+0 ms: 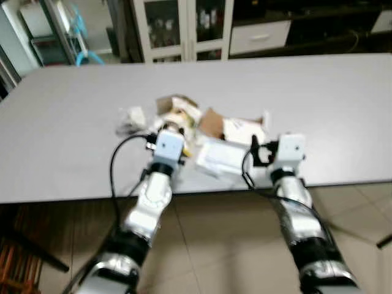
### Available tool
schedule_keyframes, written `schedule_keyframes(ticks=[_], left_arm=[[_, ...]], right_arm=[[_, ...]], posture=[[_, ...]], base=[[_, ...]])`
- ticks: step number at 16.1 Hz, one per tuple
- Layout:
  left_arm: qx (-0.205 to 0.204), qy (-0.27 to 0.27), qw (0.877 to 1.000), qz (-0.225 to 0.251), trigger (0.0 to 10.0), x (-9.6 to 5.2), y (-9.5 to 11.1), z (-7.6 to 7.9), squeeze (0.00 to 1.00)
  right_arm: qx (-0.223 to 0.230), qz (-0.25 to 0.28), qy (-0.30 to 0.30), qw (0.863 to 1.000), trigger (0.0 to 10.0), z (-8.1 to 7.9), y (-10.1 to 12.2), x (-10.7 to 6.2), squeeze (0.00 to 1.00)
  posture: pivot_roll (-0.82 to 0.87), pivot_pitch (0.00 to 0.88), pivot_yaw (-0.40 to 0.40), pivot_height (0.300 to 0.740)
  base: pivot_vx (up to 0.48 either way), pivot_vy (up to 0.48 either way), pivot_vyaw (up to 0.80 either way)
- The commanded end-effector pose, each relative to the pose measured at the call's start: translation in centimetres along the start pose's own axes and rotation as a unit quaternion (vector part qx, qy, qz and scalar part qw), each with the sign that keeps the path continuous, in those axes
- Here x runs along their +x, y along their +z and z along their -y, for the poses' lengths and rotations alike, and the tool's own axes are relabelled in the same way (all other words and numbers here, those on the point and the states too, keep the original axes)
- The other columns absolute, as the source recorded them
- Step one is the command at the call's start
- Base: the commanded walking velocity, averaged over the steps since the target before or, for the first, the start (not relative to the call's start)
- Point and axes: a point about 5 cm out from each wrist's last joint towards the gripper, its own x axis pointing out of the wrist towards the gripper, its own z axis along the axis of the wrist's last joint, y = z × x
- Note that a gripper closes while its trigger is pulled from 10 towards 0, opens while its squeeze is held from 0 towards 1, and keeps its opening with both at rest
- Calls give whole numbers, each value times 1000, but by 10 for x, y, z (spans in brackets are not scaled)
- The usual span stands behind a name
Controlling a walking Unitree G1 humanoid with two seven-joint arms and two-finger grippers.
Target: Picking trash to rubbish bin
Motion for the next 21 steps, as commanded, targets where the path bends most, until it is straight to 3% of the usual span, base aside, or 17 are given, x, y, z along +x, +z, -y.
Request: schedule_keyframes(ticks=[1, 11, 14, 16, 17, 18, 19, 20, 21], left_arm=[[1, 7, 1000, -1, 10000, 2, 1, -3, 0], [-1, 10, 1000, 8, 10000, 2, 3, -3, 0], [-11, 12, 998, 58, 10000, 5, 23, -3, 0], [-71, 47, 994, 65, 10000, 12, 35, -12, 0], [-194, 103, 974, 55, 10000, 21, 45, -26, 0], [-253, 128, 958, 50, 10000, 24, 49, -33, 0], [-340, 160, 925, 57, 10000, 30, 60, -46, 0], [-345, 160, 921, 80, 10000, 34, 74, -55, 0], [-352, 159, 919, 77, 10000, 35, 76, -55, 627]], right_arm=[[-8, 6, 11, 1000, 10000, -6, 3, 2, 0], [-8, 5, 15, 1000, 10000, -7, 1, 1, 0], [-9, 4, 15, 1000, 10000, -7, 0, 0, 0], [-9, 3, 15, 1000, 10000, -7, 0, -1, 0], [-10, 2, 16, 1000, 10000, -7, -2, -2, 0], [-11, 1, 17, 1000, 10000, -7, -2, -2, 0], [-12, 0, 18, 1000, 10000, -6, -3, -3, 0], [-13, -2, 20, 1000, 10000, -6, -5, -4, 0], [-13, -3, 21, 1000, 10000, -6, -5, -4, 0]], posture=[[-14, 12, 36, 740], [-16, 0, 35, 740], [-16, 4, 32, 740], [-18, 9, 30, 740], [-22, 5, 28, 740], [-23, 2, 28, 740], [-21, 0, 27, 740], [-17, 0, 27, 740], [-16, 0, 27, 740]], base=[[326, 0, 0], [326, 0, 0], [80, 0, 0], [0, 0, 0], [0, 0, 0], [0, 0, 0], [0, 0, 0], [0, 0, 0], [0, 0, 0]])
